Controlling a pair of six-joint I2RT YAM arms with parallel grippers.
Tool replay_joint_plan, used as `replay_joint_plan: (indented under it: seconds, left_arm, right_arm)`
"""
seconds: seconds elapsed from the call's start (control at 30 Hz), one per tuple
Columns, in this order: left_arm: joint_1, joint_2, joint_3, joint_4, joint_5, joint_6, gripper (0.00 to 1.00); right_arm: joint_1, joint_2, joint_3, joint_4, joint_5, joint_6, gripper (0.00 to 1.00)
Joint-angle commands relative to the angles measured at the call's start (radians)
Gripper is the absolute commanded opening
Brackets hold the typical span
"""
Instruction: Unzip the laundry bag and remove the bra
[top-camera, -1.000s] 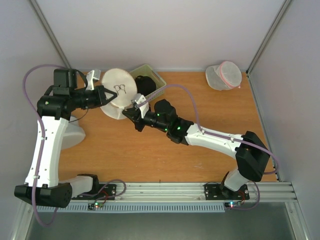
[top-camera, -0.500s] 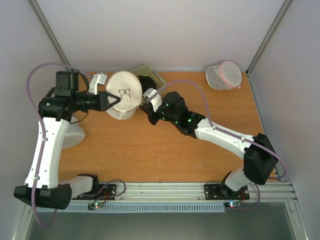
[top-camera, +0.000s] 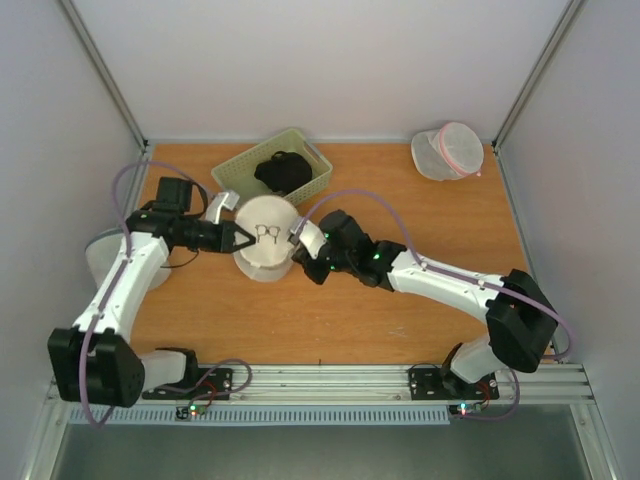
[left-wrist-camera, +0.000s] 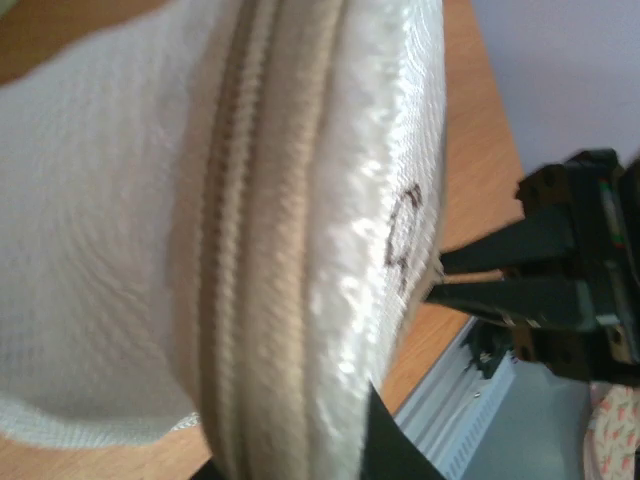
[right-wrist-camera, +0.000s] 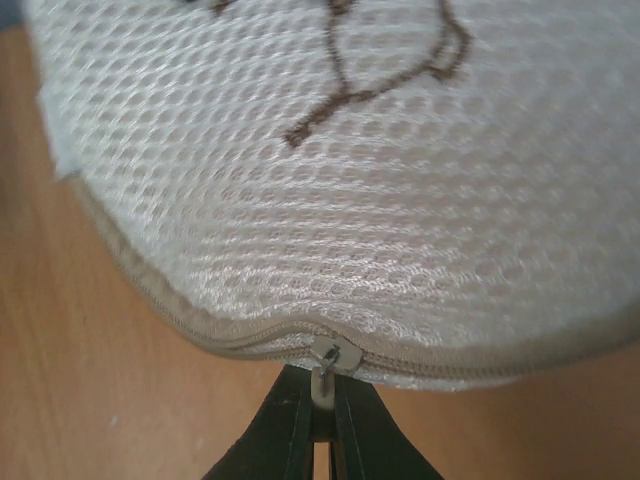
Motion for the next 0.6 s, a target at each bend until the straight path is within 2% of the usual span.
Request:
replay_joint_plan:
  seconds: [0.0, 0.07, 0.1, 0.13, 0.37, 0.57]
  left_arm:
    - [-0.004, 0.067, -0.091, 0.198, -0.002, 0.053, 0.24]
    - [-0.004, 0.086, -0.119, 0.232, -0.027, 0.053, 0.69]
    - [-0.004, 0.09, -0.128, 0.245, -0.053, 0.055, 0.88]
    - [-0.004, 0.089, -0.13, 0.25, -0.086, 0.057, 0.97]
    - [0.035, 0.022, -0.048, 0.258, -0.332, 0.171, 0.99]
    - [0.068, 0.033, 0.115, 0.145, -0.366, 0.276, 0.99]
  right_arm:
    - [0.057, 0.041, -0.043, 0.025, -0.064, 0.026, 0.01]
    - [0.065, 0.068, -0.043, 0.037, -0.084, 0.036, 0.01]
    - [0.066, 0.081, -0.042, 0.042, -0.095, 0.04, 0.01]
    - [0.065, 0.089, -0.041, 0.047, -0.107, 0.042, 0.01]
    - [0.055, 0.135, -0.027, 0.051, -0.239, 0.058, 0.01]
    - [0.021, 0.156, 0.001, 0.055, -0.334, 0.108, 0.01]
